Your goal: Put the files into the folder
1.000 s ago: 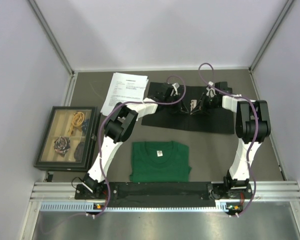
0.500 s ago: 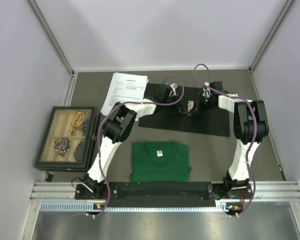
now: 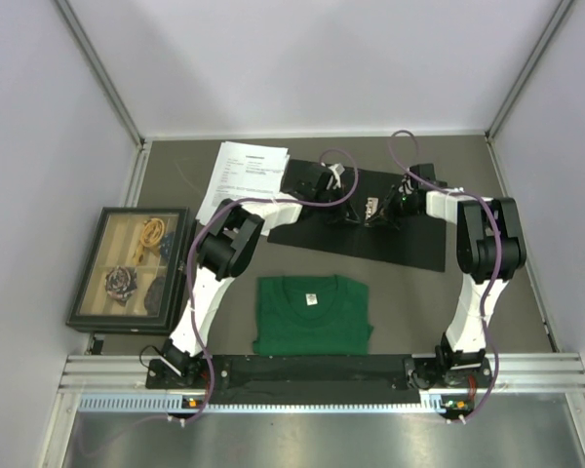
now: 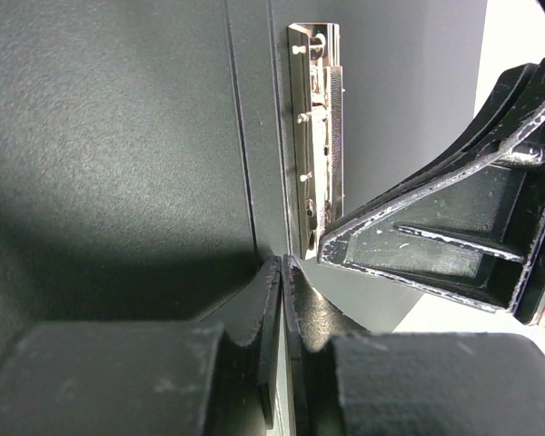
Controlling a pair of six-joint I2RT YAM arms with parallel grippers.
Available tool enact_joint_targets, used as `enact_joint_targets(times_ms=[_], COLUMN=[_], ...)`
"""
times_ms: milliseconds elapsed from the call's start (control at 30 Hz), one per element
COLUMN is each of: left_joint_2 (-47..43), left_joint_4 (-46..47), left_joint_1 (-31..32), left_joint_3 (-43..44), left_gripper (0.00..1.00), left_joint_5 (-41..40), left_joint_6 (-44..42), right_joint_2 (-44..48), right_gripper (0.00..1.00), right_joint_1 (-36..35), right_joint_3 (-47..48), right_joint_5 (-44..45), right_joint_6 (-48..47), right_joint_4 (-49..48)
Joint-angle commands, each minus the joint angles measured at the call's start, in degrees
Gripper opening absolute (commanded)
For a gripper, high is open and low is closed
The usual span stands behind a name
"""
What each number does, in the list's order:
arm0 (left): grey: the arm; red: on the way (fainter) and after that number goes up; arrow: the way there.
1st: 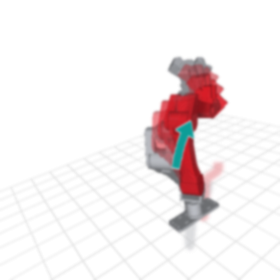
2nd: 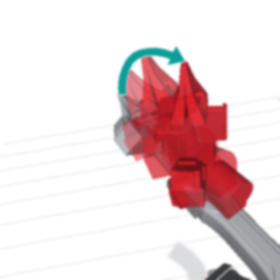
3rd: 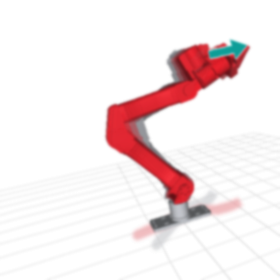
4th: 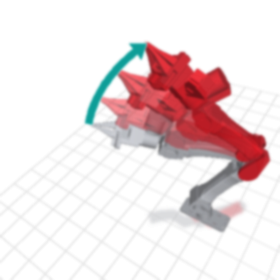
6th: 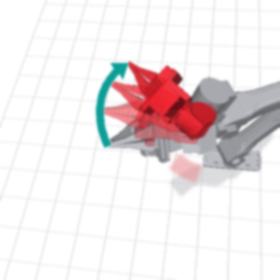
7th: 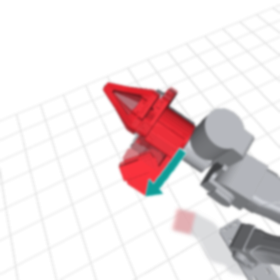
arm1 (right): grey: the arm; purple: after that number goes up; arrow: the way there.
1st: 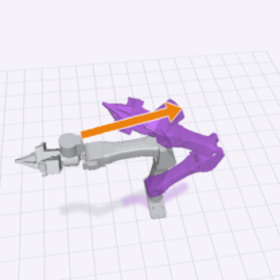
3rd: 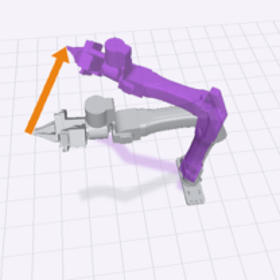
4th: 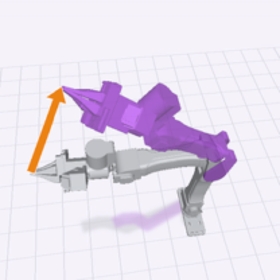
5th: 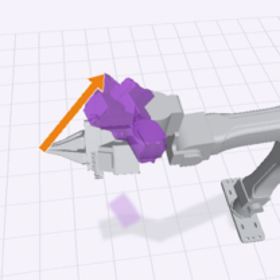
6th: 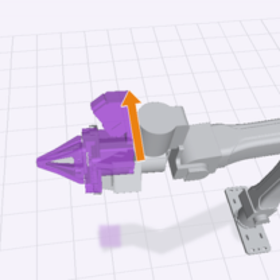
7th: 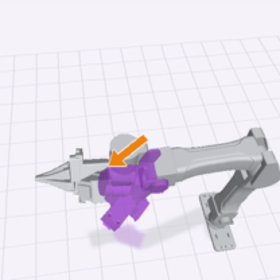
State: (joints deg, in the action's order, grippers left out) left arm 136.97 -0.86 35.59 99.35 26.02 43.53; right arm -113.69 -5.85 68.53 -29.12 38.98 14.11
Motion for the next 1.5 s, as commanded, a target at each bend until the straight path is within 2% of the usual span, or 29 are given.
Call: enact_joint_targets(times_ms=[0, 167, 267, 433, 500, 667, 767, 833, 967, 1067, 1100, 1233, 1333, 1467], left_joint_2=[-0.4, -0.8, -0.9, 0.5, 0.5, 1.1, 1.8, 1.3, -0.2, -1.1, -2.0, -2.9, -2.3, -0.1], left_joint_4=[-8.9, -8.5, -7.7, -8.1, -7.0, -4.6, -6.7, -7.4, -4.3, -2.2, -2.0, -2.9, -2.5, -1.6], left_joint_1=[-0.7, -0.8, -0.8, -0.9, -1.0, -0.4, -0.5, -0.6, 0.0, 0.4, 0.5, 1.3, 1.2, 1.1], left_joint_3=[-2.5, -3.6, -3.5, -1.0, -0.8, 2.4, 4.2, 2.8, -1.0, -2.4, -2.4, -1.1, -1.1, -2.8], left_gripper=[0.09, 0.09, 0.09, 0.08, 0.08, 0.07, 0.00, 0.00, 0.00, 0.09, 0.19, 0.29, 0.30, 0.28], left_joint_5=[-3.1, -2.8, -1.7, -0.4, 0.4, 3.3, 2.1, 0.4, -1.1, -1.1, -1.5, -4.0, -4.1, -4.0], left_joint_6=[-3.9, -3.5, -2.9, -2.0, -0.8, 2.1, 2.8, 2.7, 2.8, 1.7, 1.2, -2.0, -2.7, 0.5], right_joint_2=[-4.6, -4.3, -2.6, 1.2, 1.0, -1.0, -1.4, -1.1, -1.9, -5.3, -5.9, -7.3, -6.9, -5.7], right_gripper=[0.00, 0.00, 0.00, 0.00, 0.00, 0.00, 0.00, 0.00, 0.00, 0.00, 0.00, 0.00, 0.00, 0.00], right_joint_1=[0.3, 0.9, 1.0, 1.5, 1.5, 1.1, 0.6, 0.7, -0.7, -1.9, -2.5, -4.2, -4.2, -3.9], right_joint_3=[-3.8, -4.2, -3.9, -0.1, 1.9, 2.3, 0.5, -1.8, -0.7, 2.0, 2.5, 2.1, 1.1, 0.3], right_joint_5=[8.1, 7.3, 1.9, -1.5, 0.6, 3.5, 5.9, 7.0, 13.6, 15.8, 16.8, 19.0, 19.3, 17.7], right_joint_6=[5.1, 6.6, 4.0, 0.3, -0.9, -1.1, 2.2, 6.0, 8.9, 9.8, 9.7, 10.1, 9.8, 9.5], right_joint_4=[7.7, 7.1, 1.2, 1.4, 6.2, 9.1, 11.6, 12.2, 17.7, 21.3, 22.1, 23.2, 22.4, 20.9])
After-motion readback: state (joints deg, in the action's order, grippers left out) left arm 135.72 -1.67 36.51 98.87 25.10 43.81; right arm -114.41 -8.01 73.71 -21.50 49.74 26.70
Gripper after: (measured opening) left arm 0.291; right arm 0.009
